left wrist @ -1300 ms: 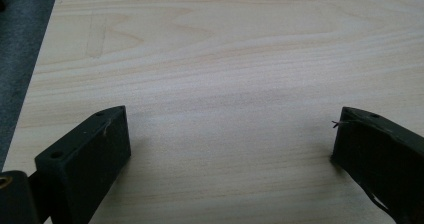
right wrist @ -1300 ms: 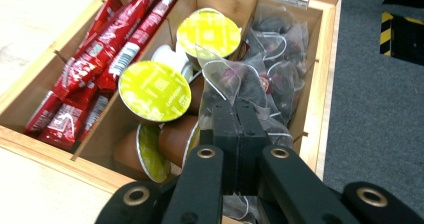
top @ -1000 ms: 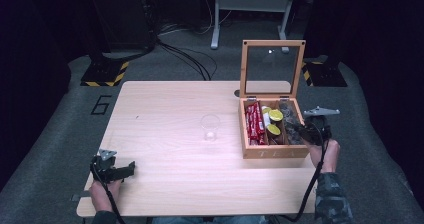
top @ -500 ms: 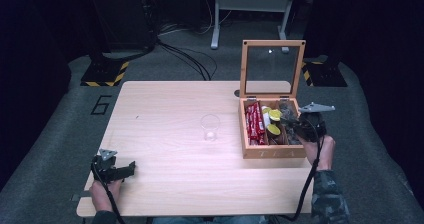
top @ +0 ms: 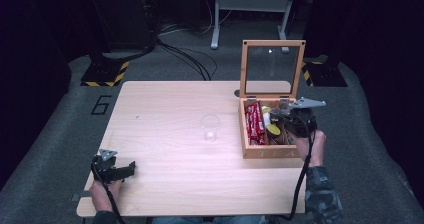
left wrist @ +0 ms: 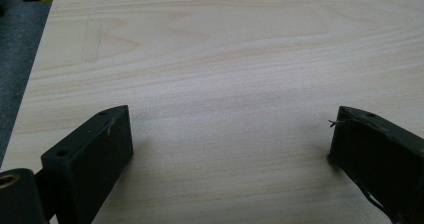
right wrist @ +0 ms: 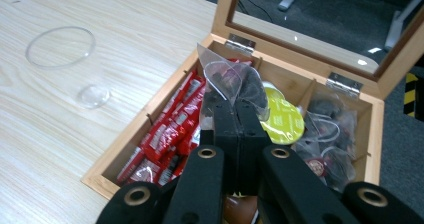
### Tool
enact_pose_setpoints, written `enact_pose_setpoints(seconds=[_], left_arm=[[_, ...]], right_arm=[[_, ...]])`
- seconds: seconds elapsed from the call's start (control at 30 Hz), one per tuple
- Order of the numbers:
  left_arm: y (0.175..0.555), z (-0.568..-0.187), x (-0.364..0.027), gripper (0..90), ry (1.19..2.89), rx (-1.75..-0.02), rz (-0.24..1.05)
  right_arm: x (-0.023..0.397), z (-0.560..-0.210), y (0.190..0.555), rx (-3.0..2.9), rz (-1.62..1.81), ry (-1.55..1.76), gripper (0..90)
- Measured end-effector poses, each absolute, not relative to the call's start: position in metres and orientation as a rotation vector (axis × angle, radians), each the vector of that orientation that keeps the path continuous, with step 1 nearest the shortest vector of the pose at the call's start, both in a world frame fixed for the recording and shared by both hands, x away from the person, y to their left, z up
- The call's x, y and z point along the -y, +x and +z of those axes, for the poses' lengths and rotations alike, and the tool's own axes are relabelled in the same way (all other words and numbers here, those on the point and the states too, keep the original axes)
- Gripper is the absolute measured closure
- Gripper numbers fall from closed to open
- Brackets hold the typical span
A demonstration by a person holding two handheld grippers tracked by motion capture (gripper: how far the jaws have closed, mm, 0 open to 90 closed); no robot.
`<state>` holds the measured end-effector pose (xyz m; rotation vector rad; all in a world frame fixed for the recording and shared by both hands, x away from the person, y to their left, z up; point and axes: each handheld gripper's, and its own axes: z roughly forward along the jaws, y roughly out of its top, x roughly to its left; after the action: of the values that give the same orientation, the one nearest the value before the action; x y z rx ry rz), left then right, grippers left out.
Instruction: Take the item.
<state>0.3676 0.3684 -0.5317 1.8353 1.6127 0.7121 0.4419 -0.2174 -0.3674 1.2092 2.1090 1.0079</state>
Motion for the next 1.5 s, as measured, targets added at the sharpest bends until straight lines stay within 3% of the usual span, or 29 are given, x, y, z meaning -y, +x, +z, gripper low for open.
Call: enact_pose_setpoints(seconds=[1.0, 1.5], left_arm=[[0.368, -0.532, -0.368, 3.5, 1.835, -1.611, 0.714], [0.368, -0.532, -0.369, 3.5, 1.833, -1.613, 0.703]], right_arm=[[0.139, -0.346, 0.457, -2.251, 1.117, 0.995, 90.0], [0.104, -0.354, 0.471, -2.353, 1.127, 0.952, 90.0]])
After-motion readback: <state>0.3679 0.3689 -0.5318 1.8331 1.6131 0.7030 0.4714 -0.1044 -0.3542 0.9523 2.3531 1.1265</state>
